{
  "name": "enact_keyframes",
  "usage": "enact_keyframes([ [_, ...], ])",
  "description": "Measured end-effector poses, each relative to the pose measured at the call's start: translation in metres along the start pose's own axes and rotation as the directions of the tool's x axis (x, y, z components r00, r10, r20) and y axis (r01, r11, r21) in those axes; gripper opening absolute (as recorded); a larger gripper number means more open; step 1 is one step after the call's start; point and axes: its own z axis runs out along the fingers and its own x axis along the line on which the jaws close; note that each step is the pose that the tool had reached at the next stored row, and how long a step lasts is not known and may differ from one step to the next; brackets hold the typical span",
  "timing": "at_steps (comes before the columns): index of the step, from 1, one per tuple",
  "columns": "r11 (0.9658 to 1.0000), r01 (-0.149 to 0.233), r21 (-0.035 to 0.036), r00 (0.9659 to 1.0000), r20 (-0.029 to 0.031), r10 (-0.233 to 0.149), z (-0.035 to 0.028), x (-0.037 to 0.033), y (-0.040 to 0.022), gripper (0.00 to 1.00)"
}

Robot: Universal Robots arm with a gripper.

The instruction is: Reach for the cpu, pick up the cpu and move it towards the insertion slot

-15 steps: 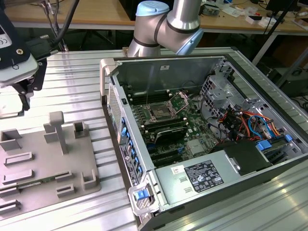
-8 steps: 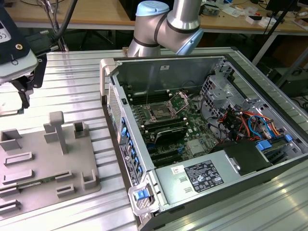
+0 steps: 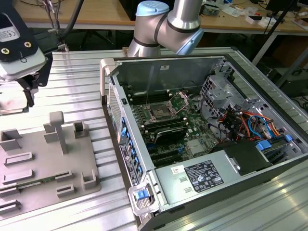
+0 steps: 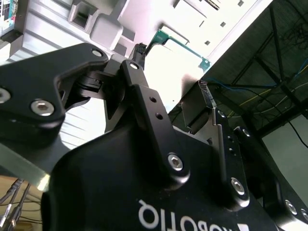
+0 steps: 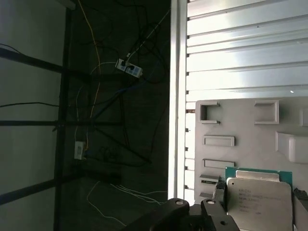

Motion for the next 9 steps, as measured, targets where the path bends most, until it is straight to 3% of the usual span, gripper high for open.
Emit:
enact_keyframes([
  [9, 1.0000, 0.000, -0.0001, 1.0000, -0.0035, 0.000, -0.0006, -0.0135, -0.0005, 0.55],
])
